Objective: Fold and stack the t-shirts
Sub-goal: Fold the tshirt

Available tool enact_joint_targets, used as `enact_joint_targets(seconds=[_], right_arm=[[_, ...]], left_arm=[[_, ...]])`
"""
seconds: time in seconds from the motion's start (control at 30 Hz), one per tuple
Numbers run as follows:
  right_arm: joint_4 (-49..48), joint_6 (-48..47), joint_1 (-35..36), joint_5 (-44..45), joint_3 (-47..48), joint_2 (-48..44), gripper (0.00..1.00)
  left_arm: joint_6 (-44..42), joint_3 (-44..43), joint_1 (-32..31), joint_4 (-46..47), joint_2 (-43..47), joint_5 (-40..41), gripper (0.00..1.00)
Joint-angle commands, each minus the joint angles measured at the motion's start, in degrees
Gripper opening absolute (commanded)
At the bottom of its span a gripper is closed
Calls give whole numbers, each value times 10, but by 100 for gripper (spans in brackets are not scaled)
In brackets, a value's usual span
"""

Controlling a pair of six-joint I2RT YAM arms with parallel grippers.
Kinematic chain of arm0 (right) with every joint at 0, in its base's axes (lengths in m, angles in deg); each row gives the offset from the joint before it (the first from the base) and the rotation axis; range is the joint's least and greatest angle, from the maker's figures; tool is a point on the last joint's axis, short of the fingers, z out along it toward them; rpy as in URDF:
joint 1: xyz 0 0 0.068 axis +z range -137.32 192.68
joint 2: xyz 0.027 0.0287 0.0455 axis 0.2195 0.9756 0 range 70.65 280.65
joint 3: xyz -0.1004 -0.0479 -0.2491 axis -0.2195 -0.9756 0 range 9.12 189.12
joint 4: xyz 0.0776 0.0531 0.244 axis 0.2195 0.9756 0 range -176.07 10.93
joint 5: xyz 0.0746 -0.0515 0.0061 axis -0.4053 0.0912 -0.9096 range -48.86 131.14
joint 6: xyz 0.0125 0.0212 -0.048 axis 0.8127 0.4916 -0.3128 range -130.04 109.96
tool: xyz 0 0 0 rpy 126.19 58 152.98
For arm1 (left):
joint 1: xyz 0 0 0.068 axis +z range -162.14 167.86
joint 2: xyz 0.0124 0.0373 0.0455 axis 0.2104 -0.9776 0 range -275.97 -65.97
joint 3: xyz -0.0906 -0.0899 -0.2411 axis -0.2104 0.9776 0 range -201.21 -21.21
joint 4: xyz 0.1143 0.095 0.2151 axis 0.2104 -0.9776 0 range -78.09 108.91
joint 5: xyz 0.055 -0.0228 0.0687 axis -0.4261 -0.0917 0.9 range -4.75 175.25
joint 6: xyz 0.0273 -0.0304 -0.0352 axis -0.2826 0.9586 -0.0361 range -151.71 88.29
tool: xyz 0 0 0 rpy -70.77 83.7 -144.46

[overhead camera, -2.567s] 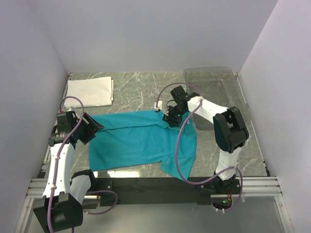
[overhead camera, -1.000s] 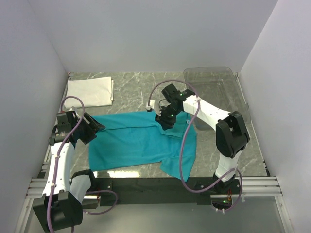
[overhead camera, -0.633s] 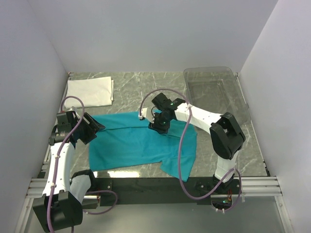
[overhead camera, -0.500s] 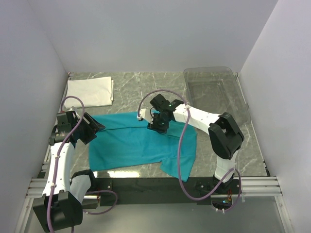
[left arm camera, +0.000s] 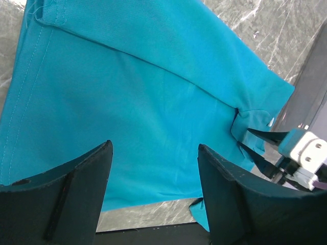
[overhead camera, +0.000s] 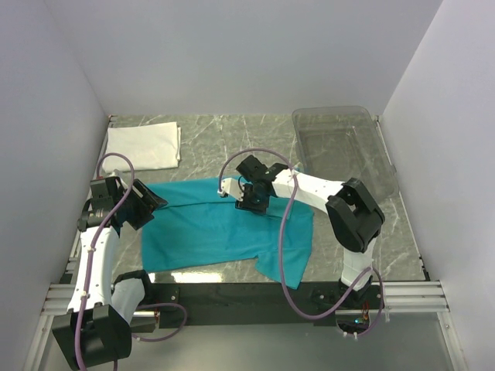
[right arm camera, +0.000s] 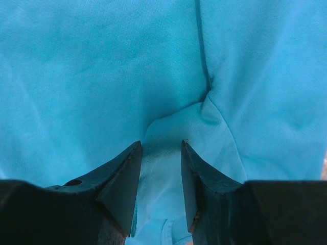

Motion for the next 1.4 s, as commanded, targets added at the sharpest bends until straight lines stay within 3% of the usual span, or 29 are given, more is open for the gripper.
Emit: enact_joint_targets(seconds=[0.0, 0.2, 0.3, 0.5, 0.53, 1.13, 1.23, 1.3, 1.37], right_arm=[[-10, 9, 7, 13, 2, 20, 44], [-17, 13, 13, 26, -2, 29, 41], [-22, 19, 14, 32, -4, 31, 35], [-21, 28, 11, 21, 0, 15, 1], [-19, 33, 9, 17, 4, 12, 0], [75, 73, -61, -149, 72, 12, 4], [101, 67, -62, -180, 83, 17, 16], [123, 47, -61, -213, 87, 10, 36], [147, 26, -61, -250, 92, 4, 41]], left_arm=[[-12, -4, 2, 6, 6, -13, 73], [-12, -4, 2, 6, 6, -13, 73], [-12, -4, 2, 6, 6, -13, 73], [-13, -4, 3, 7, 4, -14, 73], [-13, -4, 2, 5, 5, -14, 73], [-14, -5, 2, 6, 2, -15, 73], [-15, -5, 3, 6, 3, -15, 73], [-14, -4, 2, 5, 3, -15, 73], [-13, -4, 3, 5, 3, -15, 73]])
